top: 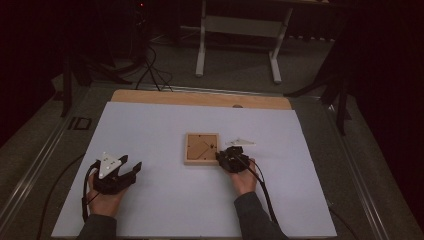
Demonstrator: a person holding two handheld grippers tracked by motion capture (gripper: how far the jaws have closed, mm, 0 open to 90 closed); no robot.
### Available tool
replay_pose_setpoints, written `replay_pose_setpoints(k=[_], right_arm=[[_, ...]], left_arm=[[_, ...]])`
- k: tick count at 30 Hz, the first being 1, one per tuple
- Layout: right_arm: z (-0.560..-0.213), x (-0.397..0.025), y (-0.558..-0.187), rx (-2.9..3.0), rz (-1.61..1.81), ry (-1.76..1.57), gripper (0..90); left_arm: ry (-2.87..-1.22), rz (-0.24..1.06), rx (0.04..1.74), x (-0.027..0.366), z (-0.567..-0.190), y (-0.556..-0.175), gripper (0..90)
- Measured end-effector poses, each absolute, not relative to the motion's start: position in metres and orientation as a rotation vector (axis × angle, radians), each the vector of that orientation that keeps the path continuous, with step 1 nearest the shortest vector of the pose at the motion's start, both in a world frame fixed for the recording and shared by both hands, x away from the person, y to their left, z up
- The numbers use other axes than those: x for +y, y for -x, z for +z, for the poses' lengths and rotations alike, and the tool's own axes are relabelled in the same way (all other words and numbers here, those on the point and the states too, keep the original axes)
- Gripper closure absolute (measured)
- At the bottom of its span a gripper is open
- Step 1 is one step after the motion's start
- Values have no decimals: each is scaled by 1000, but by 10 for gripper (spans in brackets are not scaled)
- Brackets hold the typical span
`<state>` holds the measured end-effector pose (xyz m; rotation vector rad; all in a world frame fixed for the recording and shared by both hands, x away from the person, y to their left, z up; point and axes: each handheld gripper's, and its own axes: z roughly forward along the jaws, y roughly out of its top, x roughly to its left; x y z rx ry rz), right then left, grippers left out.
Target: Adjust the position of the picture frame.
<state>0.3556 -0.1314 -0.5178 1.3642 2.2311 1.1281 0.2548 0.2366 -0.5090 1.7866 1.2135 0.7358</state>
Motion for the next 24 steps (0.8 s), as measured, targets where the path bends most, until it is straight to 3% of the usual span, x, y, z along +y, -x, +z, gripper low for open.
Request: replay_pose_setpoints(k=[24], right_arm=[[-518,-120,-331,2279,1135,-1281,753]], left_arm=[[-1785,742,1208,237,-508,-254,439]])
